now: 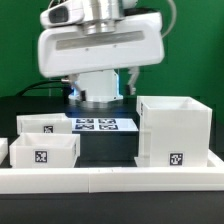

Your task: Assemble drawer

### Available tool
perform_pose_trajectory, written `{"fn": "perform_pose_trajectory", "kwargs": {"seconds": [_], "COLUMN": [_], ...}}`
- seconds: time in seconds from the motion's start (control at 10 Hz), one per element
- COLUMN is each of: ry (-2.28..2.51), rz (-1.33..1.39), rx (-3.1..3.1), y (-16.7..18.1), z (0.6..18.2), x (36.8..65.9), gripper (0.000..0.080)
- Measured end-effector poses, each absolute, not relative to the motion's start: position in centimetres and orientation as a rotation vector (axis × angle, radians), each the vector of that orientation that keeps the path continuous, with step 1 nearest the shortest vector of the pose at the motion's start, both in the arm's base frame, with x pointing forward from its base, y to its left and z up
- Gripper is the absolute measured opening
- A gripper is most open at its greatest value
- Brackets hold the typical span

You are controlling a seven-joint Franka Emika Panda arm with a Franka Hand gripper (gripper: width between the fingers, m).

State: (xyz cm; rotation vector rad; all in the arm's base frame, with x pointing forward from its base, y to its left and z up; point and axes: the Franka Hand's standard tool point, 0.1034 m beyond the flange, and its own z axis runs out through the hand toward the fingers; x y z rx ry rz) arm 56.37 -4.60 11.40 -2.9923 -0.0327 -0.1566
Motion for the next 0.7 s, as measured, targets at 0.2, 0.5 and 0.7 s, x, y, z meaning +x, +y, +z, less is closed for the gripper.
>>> {"fn": "perform_pose_trajectory", "kwargs": {"seconds": [0.2,0.5,0.7], "ry": [-0.005,-0.02,-0.083], "rz": [-0.155,-0.129,-0.072], "rx": [-2.992,-3.002,-3.061], "y": [-4.5,-5.1,-5.2], "z": [11.4,10.3,8.2], "x": [56.5,55.7,54.4], "gripper": [0.0649,0.0649,0.0649]}}
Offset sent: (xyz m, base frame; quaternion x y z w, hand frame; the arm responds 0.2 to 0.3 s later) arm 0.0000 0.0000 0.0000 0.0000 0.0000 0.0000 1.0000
